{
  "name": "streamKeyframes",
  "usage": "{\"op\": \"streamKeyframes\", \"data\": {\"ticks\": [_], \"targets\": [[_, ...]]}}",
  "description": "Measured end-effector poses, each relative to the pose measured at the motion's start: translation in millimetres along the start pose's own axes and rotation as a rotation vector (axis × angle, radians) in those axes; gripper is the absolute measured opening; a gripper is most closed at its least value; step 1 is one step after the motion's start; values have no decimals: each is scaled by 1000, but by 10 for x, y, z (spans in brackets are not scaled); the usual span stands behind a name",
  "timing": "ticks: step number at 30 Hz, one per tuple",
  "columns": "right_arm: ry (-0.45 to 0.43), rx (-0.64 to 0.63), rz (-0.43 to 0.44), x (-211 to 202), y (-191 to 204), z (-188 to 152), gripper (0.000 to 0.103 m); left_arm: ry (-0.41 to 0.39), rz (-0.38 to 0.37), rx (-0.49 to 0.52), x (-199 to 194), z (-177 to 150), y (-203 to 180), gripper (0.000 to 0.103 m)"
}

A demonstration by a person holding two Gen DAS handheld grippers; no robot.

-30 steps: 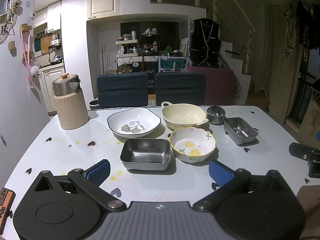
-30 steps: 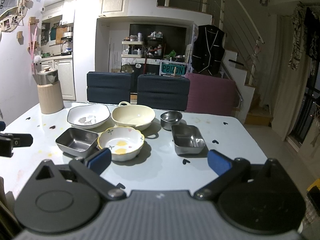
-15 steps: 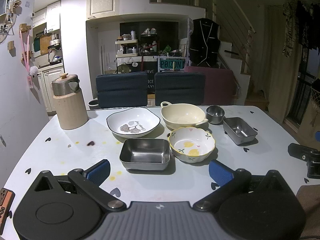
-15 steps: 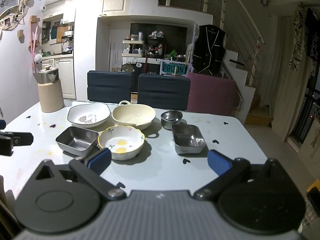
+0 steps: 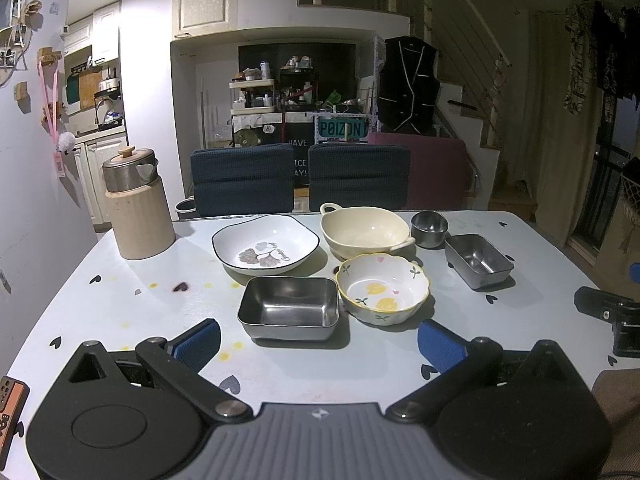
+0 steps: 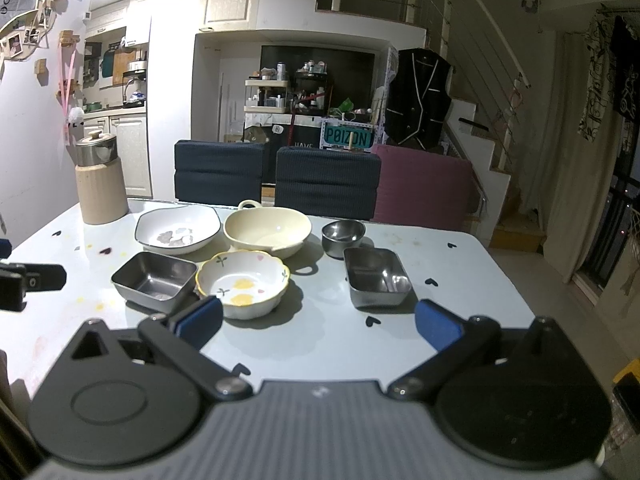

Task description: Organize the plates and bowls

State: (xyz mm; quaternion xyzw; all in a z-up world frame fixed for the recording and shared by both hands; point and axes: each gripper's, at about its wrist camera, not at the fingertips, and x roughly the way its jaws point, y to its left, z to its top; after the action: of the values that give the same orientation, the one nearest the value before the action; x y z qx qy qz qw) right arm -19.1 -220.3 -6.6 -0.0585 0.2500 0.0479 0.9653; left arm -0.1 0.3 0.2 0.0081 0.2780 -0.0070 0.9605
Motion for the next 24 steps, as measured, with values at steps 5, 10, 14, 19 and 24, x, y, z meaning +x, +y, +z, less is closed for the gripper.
{"op": "streamKeyframes", "data": {"ticks": [5,10,14,19,24], "targets": [[3,2,0,27,7,-10,103,0,0,-1,0,1,0,103],[3,0,1,23,5,-16,103,-1,-1,-1,-1,0,-1,103],[6,0,-1,25,5,-16,103,-1,0,-1,3,1,-4,103],[7,-2,1,24,3,-19,103,-1,-1,-1,2,0,-4,103],[11,0,1,19,5,-21,103,5,4,1,21,5,-22,103]]}}
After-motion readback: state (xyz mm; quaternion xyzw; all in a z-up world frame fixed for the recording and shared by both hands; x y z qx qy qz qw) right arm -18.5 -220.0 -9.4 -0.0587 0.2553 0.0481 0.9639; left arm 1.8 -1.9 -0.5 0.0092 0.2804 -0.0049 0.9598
